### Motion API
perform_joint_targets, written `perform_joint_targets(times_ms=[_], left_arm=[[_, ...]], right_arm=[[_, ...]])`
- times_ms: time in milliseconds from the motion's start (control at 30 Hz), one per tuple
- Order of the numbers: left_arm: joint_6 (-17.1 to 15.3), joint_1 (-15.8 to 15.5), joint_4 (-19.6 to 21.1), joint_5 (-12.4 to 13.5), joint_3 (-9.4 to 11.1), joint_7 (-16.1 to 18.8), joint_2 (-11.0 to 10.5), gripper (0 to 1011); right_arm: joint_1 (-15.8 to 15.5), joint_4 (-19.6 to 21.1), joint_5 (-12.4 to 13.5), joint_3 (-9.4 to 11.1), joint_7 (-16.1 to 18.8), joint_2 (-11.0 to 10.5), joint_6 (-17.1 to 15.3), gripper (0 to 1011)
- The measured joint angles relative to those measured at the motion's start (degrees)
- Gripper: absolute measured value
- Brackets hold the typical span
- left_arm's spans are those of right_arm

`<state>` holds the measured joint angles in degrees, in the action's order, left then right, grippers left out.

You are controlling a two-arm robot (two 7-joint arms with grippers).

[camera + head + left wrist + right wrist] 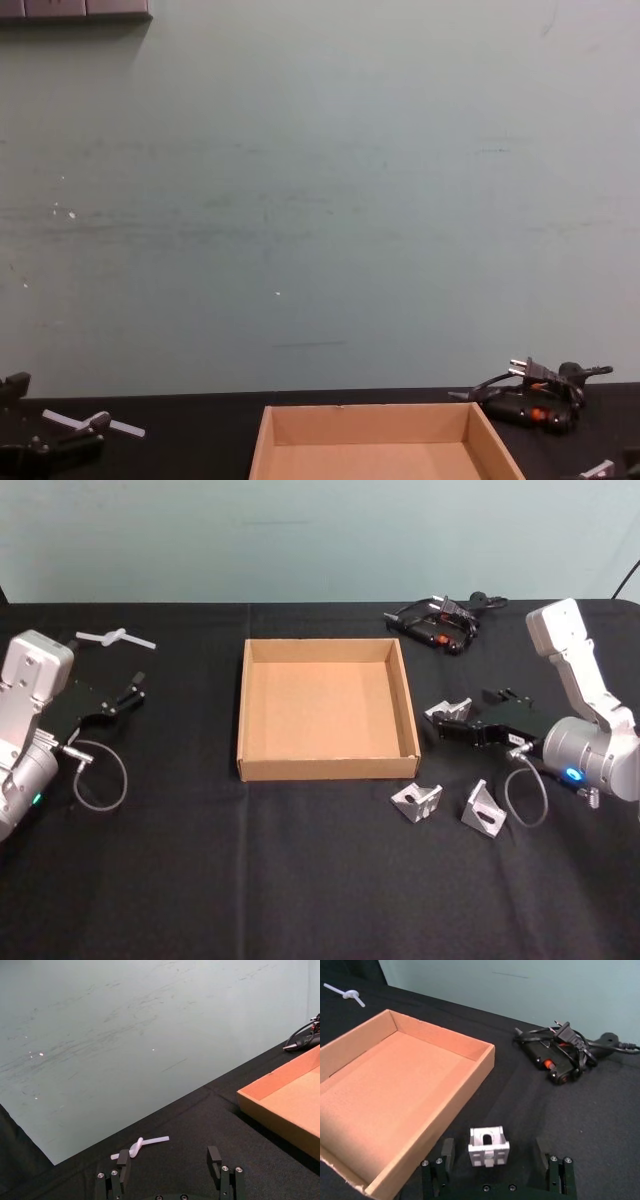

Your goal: Use one hand to pick up the angle iron from the table and place it into the box.

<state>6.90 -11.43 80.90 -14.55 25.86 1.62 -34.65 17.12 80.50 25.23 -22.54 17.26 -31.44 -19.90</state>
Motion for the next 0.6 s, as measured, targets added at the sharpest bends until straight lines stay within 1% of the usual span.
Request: perform_joint_targets(times_ms=[300,600], left_arm=[[0.0,0.0,0.0,0.0,0.0,0.0,0.0,1005],[0.0,0.0,0.0,0.0,0.0,0.0,0.0,1005]], right_arm=[[2.3,-4.3,-1.5,-0.1,2.5,2.1,1.9,1004],[3.4,-7.0,-2.5,0.2,4.3,3.6,3.4,1004]])
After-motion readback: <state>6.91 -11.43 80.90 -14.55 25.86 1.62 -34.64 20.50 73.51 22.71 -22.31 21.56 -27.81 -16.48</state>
